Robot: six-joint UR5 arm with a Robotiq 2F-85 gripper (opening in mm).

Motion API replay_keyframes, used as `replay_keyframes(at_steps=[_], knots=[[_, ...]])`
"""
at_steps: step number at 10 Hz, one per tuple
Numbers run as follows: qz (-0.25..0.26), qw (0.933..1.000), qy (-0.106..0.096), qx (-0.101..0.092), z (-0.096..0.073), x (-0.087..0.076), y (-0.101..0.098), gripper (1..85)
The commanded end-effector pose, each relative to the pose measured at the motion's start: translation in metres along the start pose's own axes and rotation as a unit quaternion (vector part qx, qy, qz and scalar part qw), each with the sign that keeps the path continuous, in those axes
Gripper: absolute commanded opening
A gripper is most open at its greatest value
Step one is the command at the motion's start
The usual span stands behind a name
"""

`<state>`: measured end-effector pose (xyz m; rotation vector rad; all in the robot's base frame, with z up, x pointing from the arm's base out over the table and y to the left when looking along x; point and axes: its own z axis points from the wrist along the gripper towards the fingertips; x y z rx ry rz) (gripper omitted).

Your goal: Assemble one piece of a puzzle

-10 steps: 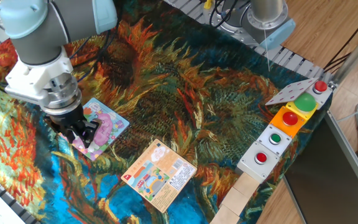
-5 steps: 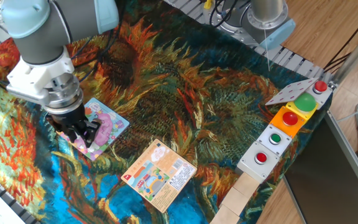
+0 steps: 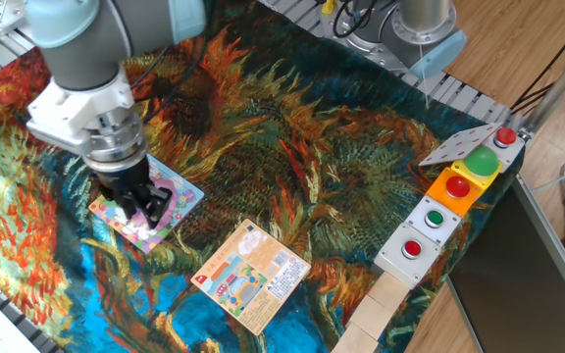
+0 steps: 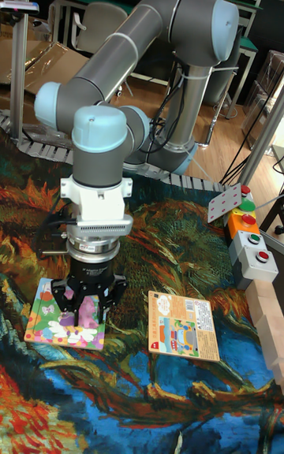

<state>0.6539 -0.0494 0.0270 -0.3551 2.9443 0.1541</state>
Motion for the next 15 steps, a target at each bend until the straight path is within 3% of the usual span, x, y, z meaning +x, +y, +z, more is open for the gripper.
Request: replay_keyframes(at_steps=[1, 4, 7, 11, 14, 15], knots=[[-0.010, 0.9999, -0.005, 0.011, -0.004, 0.003, -0.001, 1.3], [-0.002, 0.9998, -0.002, 0.019, -0.004, 0.005, -0.005, 1.3], [0.055, 0.9985, -0.006, -0.005, -0.002, 0.008, 0.013, 1.3], [0.059, 0.9982, 0.000, 0.002, 0.001, 0.023, 0.016, 1.3], [0.078, 0.9968, -0.020, -0.002, 0.001, 0.013, 0.017, 1.3], [0.085, 0.9962, -0.015, 0.010, 0.001, 0.016, 0.011, 1.3]])
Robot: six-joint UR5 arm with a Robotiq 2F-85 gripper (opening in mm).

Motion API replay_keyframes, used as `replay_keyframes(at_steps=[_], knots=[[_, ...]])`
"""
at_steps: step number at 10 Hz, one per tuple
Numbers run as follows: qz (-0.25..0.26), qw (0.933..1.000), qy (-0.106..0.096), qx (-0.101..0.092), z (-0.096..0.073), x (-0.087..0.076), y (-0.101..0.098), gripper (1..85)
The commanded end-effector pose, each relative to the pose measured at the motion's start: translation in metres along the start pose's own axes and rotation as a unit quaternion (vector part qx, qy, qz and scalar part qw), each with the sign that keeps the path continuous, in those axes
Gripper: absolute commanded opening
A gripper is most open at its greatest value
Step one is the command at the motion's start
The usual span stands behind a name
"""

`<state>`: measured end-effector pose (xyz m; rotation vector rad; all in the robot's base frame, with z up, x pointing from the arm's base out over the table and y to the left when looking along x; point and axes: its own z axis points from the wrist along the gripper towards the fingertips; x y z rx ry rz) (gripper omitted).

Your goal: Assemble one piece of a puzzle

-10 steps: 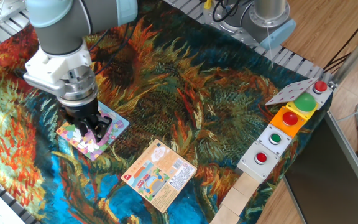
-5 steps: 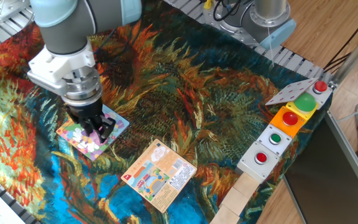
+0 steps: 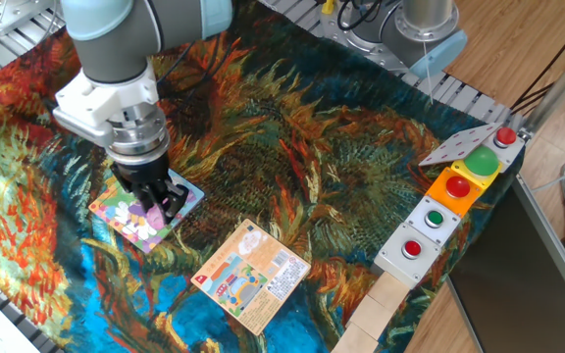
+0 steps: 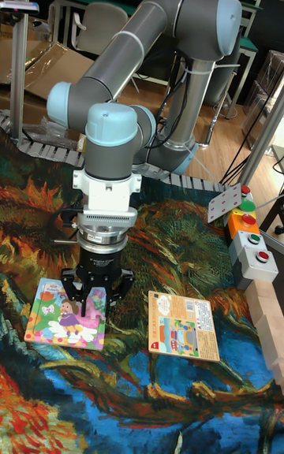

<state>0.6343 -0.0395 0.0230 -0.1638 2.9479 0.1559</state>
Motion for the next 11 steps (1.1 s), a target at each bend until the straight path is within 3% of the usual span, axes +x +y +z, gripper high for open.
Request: replay_keyframes(at_steps=[1, 3, 6, 7, 9, 10, 11], knots=[[0.034, 0.9993, 0.006, 0.011, -0.001, 0.006, -0.009, 1.3], [0.064, 0.9978, 0.006, -0.011, -0.002, 0.012, 0.001, 1.3], [0.068, 0.9976, 0.007, -0.008, -0.003, 0.016, 0.003, 1.3], [0.062, 0.9981, 0.001, -0.001, -0.003, 0.013, -0.001, 1.3], [0.067, 0.9973, 0.005, 0.029, -0.003, 0.016, -0.017, 1.3], [0.074, 0.9967, 0.009, 0.034, -0.003, 0.018, -0.019, 1.3], [0.088, 0.9958, 0.012, 0.024, -0.002, 0.020, -0.012, 1.3]])
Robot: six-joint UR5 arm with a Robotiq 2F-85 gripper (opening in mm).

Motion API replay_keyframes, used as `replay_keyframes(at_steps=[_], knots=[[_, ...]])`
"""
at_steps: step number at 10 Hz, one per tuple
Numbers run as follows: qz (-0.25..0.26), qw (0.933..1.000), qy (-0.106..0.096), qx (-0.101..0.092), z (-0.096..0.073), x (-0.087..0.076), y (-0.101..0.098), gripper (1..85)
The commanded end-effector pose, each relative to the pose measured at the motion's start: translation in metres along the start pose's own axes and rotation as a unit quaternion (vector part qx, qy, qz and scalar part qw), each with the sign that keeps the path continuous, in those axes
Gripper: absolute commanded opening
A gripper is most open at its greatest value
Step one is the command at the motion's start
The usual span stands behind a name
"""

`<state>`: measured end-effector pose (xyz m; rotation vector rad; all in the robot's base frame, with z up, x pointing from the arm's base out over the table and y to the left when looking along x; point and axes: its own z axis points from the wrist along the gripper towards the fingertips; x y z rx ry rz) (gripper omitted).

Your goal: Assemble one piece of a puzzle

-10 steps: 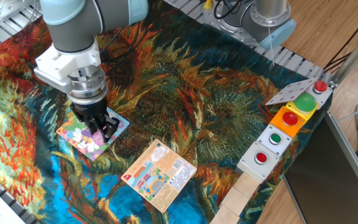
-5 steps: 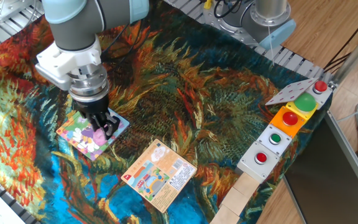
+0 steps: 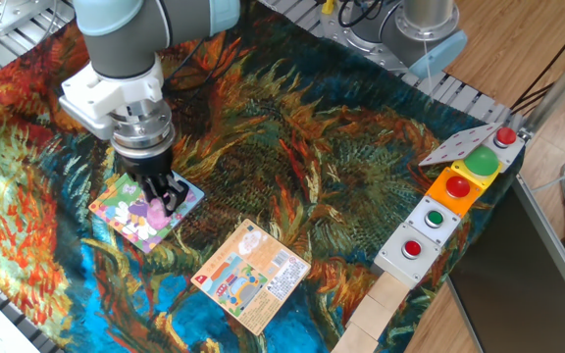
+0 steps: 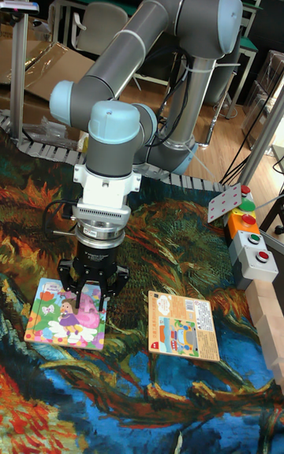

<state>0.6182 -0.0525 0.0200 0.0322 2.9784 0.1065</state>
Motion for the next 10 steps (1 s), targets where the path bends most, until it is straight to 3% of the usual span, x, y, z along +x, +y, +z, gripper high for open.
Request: replay_keyframes(at_steps=[1, 2, 6, 10], knots=[[0.024, 0.9997, 0.009, 0.003, -0.0011, 0.0057, -0.0017, 1.3], [0.029, 0.9995, 0.013, -0.005, -0.0022, 0.0080, 0.0041, 1.3], [-0.003, 0.9998, 0.020, 0.009, 0.0007, 0.0116, -0.0010, 1.3], [-0.008, 0.9997, 0.023, 0.006, 0.0061, 0.0124, 0.0023, 1.3]])
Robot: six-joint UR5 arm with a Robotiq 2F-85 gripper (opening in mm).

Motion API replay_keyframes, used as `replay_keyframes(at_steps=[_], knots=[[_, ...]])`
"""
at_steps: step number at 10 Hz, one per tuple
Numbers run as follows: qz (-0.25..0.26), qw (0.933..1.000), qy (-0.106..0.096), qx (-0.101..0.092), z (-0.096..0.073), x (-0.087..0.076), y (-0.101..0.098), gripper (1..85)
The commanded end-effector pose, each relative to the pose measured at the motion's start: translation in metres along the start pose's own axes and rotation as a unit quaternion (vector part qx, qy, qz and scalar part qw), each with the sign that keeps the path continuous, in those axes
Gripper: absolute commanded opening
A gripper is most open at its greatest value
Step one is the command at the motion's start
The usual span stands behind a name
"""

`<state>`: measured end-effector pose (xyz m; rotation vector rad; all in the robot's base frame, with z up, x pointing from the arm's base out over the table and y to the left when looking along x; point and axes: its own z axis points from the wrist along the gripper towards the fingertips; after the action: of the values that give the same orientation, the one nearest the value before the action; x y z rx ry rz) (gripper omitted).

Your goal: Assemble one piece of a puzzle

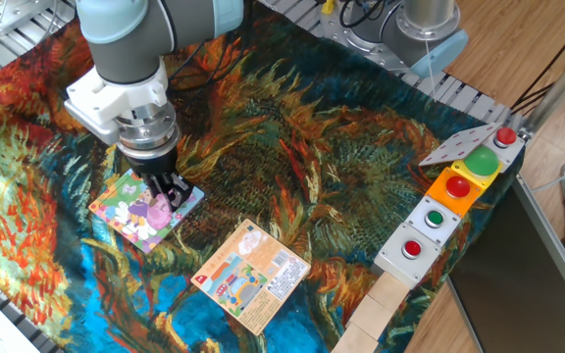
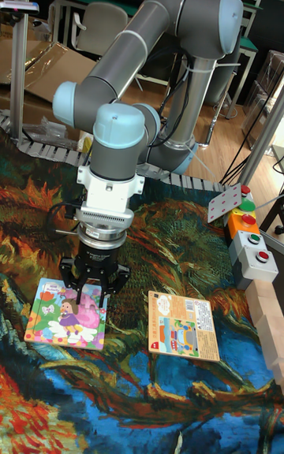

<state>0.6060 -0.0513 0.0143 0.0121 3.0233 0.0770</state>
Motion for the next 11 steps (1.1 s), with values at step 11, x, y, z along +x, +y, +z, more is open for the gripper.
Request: replay_keyframes(at_steps=[11], knots=[[0.016, 0.9999, 0.004, -0.004, 0.005, -0.004, 0.005, 1.3]])
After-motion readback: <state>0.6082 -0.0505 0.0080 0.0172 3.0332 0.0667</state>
